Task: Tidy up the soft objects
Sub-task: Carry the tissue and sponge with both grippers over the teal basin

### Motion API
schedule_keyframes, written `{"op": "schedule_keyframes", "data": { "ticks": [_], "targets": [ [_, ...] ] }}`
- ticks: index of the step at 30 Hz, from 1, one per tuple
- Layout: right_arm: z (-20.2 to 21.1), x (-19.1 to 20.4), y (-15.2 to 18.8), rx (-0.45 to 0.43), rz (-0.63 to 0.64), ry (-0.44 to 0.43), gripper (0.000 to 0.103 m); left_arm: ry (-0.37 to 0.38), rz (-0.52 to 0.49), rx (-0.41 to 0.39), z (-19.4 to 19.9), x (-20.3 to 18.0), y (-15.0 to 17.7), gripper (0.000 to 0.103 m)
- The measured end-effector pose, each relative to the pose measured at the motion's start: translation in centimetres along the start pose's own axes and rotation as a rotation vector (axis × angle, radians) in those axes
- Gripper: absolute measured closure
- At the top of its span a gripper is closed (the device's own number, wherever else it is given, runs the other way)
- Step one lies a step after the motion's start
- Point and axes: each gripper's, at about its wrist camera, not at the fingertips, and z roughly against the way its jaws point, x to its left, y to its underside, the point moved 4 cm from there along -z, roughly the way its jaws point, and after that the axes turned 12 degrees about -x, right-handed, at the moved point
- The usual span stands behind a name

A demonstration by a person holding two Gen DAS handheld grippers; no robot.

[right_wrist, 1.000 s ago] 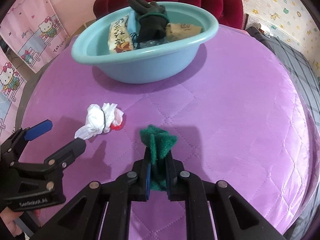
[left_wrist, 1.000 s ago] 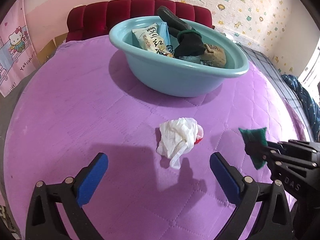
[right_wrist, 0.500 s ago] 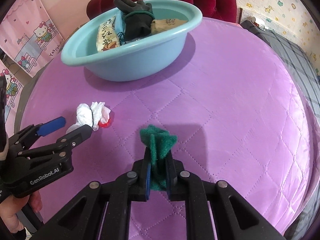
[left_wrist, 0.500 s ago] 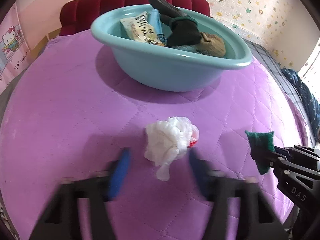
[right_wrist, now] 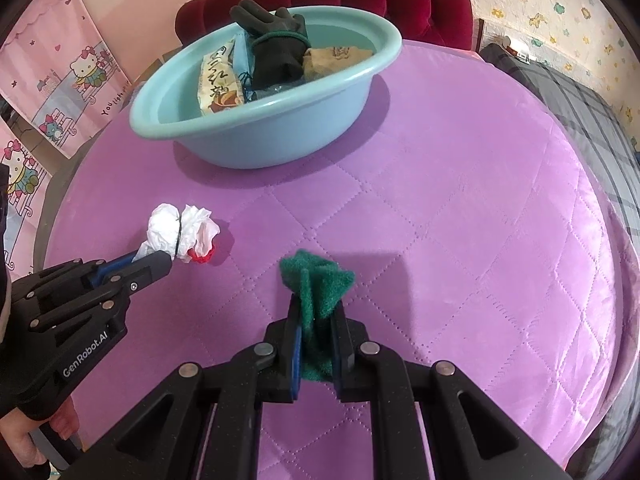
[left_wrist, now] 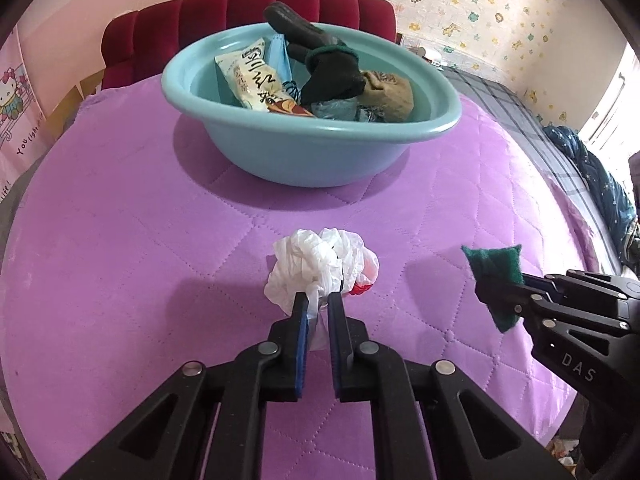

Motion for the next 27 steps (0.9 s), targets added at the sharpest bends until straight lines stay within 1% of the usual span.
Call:
{"op": "schedule_keyframes", "data": {
  "ticks": [5, 14, 21, 27],
  "targets": [
    [1.0, 0.4, -0.4, -0.009, 0.01, -0.004, 0.092, 0.014, -0.004, 0.001, 1.1, -0.2, -0.3, 0.093],
    [2.8, 1.2, -1.5, -0.006, 0.025, -0.013, 0.092, 0.013, -0.037, -0.012, 3.2, -0.2, -1.4, 0.093],
    [4.3, 1.8, -3.2, -0.007, 0.037, -0.013, 0.092, 0.023, -0.04, -0.036, 5.9, -0.2, -3.1, 0.093],
    [6.2, 2.3, -5.6, -0.045, 0.069, -0.019, 0.092, 0.034, -0.05, -0.062, 7.7, -0.4, -5.3, 0.093]
  ]
}}
